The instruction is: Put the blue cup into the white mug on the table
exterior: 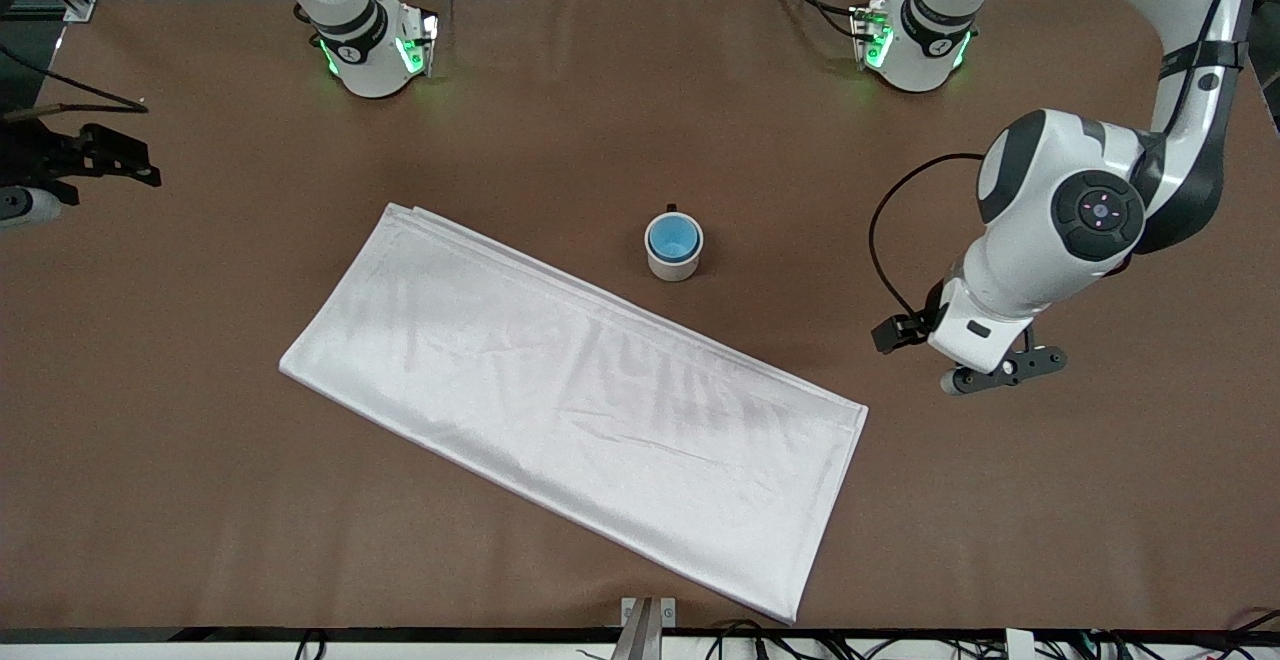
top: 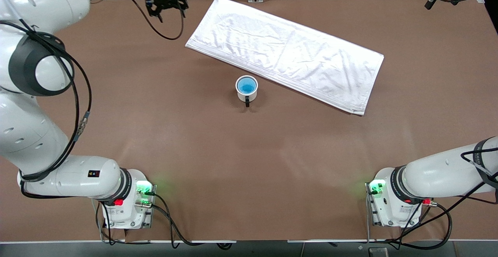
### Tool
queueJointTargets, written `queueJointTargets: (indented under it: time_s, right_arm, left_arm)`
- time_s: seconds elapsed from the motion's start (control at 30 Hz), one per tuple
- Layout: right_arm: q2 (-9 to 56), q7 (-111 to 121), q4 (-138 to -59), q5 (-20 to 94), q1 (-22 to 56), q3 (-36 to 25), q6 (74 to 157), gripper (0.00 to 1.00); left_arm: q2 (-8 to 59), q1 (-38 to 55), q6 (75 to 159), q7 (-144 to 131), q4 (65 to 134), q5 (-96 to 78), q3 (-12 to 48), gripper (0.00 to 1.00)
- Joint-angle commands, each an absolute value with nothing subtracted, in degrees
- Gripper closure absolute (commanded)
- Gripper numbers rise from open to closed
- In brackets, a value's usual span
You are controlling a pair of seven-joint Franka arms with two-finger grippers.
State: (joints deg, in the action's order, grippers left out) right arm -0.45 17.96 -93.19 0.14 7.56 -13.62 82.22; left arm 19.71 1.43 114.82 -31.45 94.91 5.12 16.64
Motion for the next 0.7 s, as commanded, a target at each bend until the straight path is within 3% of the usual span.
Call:
queueJointTargets:
  time_s: [0.0, 0.23, 0.67]
  right_arm:
    - [-4.04, 19.95, -93.87, -0.35, 3.87, -11.87, 79.37, 0.0]
    - [-4.57, 20.57, -93.96, -0.35, 3.43, -11.78, 79.28, 0.0]
    - [-4.48, 20.22, -94.66, -0.35, 3.43, -11.6, 79.8, 0.0]
  left_arm:
    - [17.23, -0.7, 110.75, -26.47, 95.62, 6.68, 17.49, 0.0]
    - [15.56, -5.01, 108.72, -17.06, 96.5, 6.68, 17.84, 0.0]
    - [3.7, -3.51, 108.54, 0.16, 107.13, 6.42, 12.22, 0.0]
